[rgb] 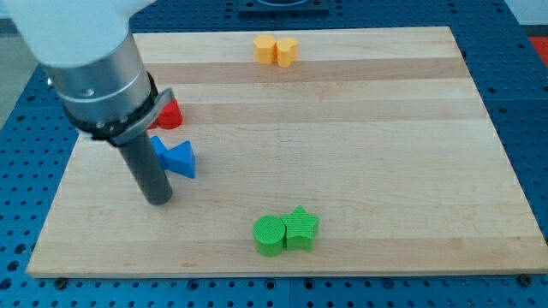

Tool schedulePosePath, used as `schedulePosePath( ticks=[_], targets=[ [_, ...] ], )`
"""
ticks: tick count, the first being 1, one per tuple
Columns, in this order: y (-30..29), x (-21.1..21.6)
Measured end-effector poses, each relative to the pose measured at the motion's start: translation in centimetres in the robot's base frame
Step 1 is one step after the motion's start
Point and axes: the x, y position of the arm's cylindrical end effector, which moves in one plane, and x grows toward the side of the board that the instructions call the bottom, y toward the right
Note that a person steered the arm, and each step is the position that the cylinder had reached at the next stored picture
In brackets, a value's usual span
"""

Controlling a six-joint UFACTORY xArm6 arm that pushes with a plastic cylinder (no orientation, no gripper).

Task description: Slide the blue blocks into the red blocks

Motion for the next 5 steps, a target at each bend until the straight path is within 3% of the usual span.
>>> schedulePosePath(
  ticks=[5],
  targets=[
    [-5.7, -8.3]
  ],
)
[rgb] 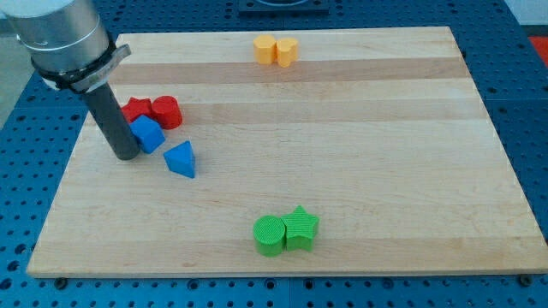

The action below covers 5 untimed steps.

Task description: Slide the blue blocks into the red blocks

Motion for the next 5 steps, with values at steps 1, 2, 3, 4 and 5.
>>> schedulePosePath(
  ticks=[1, 2, 3, 4, 5],
  targets=[
    [0.0, 0.4],
    [0.0, 3.0],
    [2.2, 10.9],
    [10.9, 12.9],
    [14.5, 12.7]
  ],
)
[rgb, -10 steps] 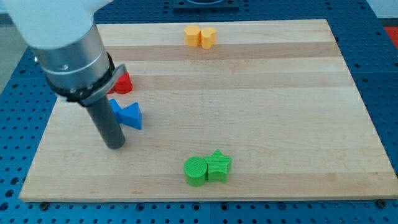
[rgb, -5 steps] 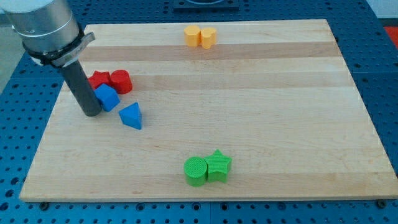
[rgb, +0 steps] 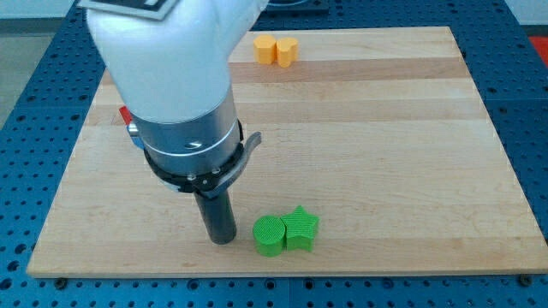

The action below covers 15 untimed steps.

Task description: Slide the blue blocks into the red blocks

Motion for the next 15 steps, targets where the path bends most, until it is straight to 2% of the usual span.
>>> schedulePosePath(
  ticks=[2, 5, 6, 7, 8, 9, 10, 12, 14, 15],
  targets=[
    [-1.9, -4.2],
    [-5.3, -13.4],
    [-5.7, -14.1],
    [-4.0, -12.4],
    [0.9, -7.6],
    [-1.8, -3.7],
    [-5.4, -5.6],
    [-6.2, -10.4],
    [-9.3, -12.6],
    [-9.1, -12.4]
  ],
)
